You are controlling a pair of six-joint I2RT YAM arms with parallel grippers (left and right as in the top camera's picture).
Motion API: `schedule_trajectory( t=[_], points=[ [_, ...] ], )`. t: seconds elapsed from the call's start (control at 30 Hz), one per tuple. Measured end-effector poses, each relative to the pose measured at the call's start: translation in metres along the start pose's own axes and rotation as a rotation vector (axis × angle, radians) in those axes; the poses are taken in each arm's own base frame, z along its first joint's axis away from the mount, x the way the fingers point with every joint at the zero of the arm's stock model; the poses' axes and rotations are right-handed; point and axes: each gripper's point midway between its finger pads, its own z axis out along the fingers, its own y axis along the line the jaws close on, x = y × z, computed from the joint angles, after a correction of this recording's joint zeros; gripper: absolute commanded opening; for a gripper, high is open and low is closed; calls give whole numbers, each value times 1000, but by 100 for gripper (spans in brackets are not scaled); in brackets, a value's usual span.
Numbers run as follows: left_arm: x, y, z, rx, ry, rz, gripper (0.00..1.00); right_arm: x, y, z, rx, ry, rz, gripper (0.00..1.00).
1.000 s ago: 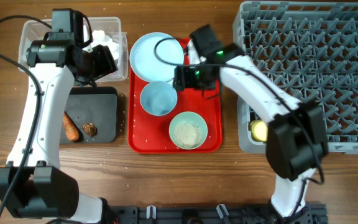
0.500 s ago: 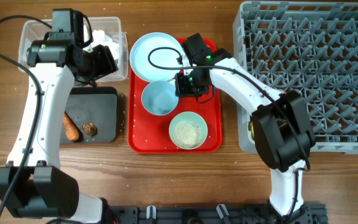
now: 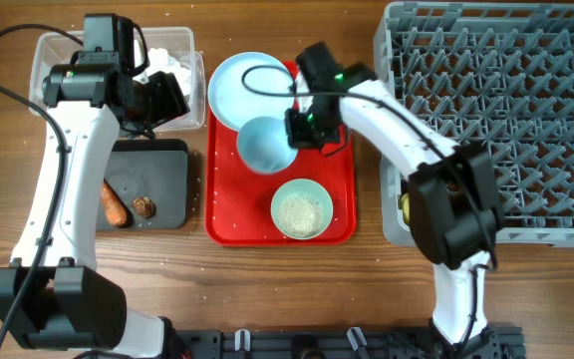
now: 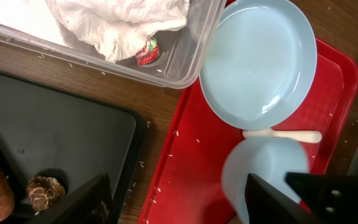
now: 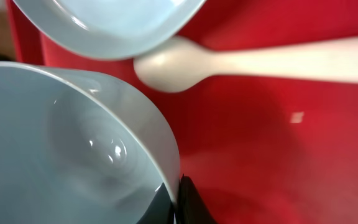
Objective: Sort waste into correct bins and load items into the dishwasher rack
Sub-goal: 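Carry the blue bowl to the rack's upper left and release it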
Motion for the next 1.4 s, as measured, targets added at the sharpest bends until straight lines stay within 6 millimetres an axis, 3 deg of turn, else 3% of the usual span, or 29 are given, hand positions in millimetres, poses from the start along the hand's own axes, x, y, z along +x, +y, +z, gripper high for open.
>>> schedule_trajectory(
  t=[0.1, 0.2, 0.33, 0.4, 0.53, 0.63, 0.77, 1.13, 1.23, 1.3, 1.33, 1.4],
  points=[
    [-1, 0, 0, 2, -5, -3, 90, -11, -24, -57, 117, -86, 43, 5],
    [-2, -1, 0, 4, -9, -7, 99, -47, -51, -157, 234, -382, 94, 5],
    [-8, -3, 0, 14, -31, -6, 100, -71, -112, -277, 533, -758, 232, 4],
    [-11, -5, 0, 19, -43, -5, 100, -80, -140, -303, 702, -856, 283, 4],
    [-13, -6, 0, 23, -52, -3, 100, -110, -181, -309, 1028, -921, 271, 4],
    [-13, -6, 0, 24, -53, -3, 100, -132, -204, -294, 1262, -875, 189, 4],
    [-13, -6, 0, 24, -54, -3, 100, -145, -226, -273, 1498, -754, 106, 4],
    [-14, -6, 0, 26, -58, -3, 100, -134, -240, -239, 1648, -494, -40, 4],
    [-16, -7, 0, 29, -65, -2, 100, -134, -231, -230, 1647, -487, -69, 5],
    [-18, -8, 0, 31, -71, -1, 100, -136, -220, -223, 1638, -491, -99, 12],
    [-18, -8, 0, 32, -73, -1, 100, -136, -213, -219, 1634, -485, -123, 27],
    [-18, -8, -1, 33, -74, -1, 100, -138, -199, -211, 1618, -488, -165, 80]
  ],
)
